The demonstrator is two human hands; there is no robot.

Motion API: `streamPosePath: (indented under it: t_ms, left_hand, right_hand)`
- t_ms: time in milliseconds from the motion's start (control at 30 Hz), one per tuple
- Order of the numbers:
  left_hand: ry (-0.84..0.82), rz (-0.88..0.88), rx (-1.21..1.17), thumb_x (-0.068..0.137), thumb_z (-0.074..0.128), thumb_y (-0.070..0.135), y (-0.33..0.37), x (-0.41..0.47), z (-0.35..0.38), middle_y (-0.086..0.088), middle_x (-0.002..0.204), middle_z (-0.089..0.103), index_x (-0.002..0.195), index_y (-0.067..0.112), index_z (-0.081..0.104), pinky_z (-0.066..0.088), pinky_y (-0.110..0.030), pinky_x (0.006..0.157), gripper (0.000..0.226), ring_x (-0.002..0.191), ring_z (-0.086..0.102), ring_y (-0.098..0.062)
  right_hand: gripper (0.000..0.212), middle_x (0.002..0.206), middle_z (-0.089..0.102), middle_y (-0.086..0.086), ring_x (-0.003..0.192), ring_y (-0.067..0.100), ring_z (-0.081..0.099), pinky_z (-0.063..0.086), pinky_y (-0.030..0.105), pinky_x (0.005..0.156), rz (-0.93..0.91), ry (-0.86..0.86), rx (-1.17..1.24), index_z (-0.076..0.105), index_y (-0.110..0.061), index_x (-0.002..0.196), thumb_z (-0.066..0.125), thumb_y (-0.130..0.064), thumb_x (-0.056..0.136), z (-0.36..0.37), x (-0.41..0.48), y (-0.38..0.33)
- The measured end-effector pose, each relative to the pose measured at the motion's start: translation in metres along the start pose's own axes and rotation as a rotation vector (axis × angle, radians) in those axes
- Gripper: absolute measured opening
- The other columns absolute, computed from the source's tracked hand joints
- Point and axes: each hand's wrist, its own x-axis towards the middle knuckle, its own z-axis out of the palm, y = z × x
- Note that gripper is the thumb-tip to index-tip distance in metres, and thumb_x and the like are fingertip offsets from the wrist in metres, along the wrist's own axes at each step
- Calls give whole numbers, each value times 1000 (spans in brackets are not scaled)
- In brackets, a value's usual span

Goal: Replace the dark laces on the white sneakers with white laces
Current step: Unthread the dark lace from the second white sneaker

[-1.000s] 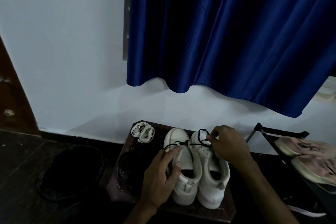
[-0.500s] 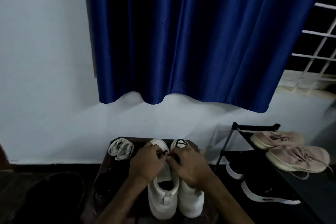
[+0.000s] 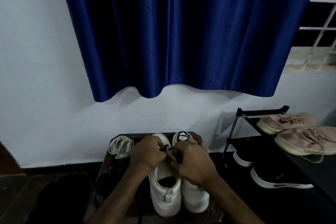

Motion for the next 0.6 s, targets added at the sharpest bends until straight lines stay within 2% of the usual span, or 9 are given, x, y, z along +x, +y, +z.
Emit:
streamPosePath:
  t_ms: [200,300,400,467,533,600]
  left_hand:
    - [32,8,254,76,61,19,19,8,1,1,110,68,99,24,67,50,-32,86,24,107,64,-24]
    - [48,20,325,78,58,19,21,7,1,-2,109,68,100,22,66,49,-32,83,23,106,64,-26]
    - [48,-14,154,80,60,24,13,10,-6,3,102,69,92,23,66,50,-31,82,14,102,64,-25]
    - [115,-111,-50,83,63,27,-1,13,-17,8,89,68,83,21,64,49,-29,77,6,91,64,-22]
    - [193,-198,-206,85,65,26,-17,13,-25,7,83,67,80,19,62,46,-29,74,8,88,64,-22]
    - [173,-184,-182,86,62,20,-27,9,-26,6,89,68,88,22,63,45,-28,75,3,92,64,-22]
  right_hand:
    - [33,63,42,-17,88,10,51,36,36,87,12,58,46,40,-30,64,57,-55,77,5,0,4]
    - [33,67,50,-14,88,11,51,35,36,88,35,53,64,40,-29,64,56,-54,76,6,0,4]
    - [30,72,56,-10,92,13,51,34,35,89,68,35,51,43,-26,66,56,-52,75,3,-1,4]
    - [27,74,59,-9,92,13,51,32,35,90,86,35,59,50,-25,70,56,-51,76,1,-1,2]
    - [27,73,59,-10,93,11,51,32,35,91,90,40,62,54,-24,73,56,-51,77,0,0,1]
    - [26,73,58,-12,94,11,51,32,35,92,85,32,59,54,-25,73,55,-51,78,0,0,1]
